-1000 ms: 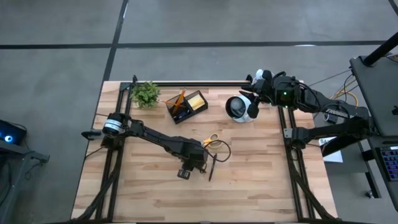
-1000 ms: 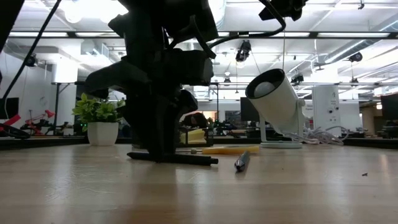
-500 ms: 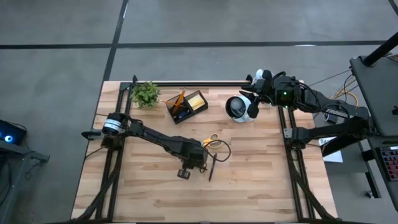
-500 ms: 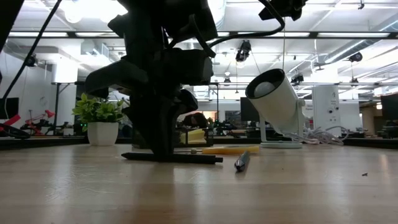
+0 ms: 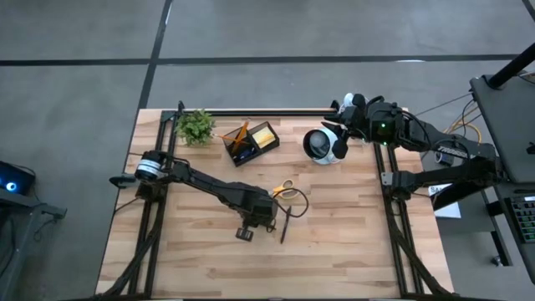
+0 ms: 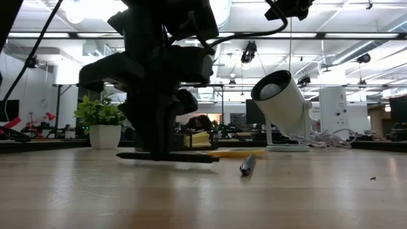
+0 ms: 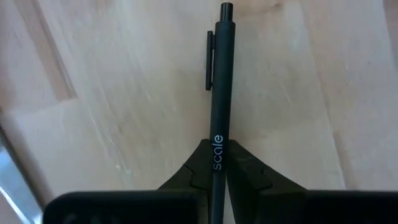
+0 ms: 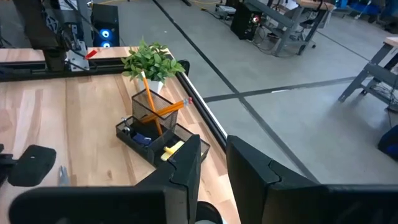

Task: Pick and place office supplies into organizer
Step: Put the left black pen into the black desk organizer

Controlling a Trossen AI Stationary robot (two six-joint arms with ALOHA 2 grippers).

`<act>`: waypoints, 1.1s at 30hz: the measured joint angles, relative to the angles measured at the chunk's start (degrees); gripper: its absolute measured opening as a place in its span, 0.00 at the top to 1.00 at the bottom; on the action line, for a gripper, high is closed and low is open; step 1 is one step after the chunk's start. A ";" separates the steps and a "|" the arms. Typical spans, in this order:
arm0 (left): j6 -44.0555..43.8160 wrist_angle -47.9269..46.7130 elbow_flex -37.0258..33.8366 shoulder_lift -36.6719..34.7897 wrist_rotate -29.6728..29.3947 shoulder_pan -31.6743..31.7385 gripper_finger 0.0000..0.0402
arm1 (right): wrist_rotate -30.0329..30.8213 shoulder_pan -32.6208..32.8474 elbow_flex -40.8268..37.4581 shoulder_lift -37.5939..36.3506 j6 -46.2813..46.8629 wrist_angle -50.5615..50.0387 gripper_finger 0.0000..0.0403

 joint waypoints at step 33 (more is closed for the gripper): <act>-3.88 -4.83 0.24 -17.15 -16.51 9.77 0.98 | -0.17 0.00 0.00 -0.07 0.08 0.18 0.84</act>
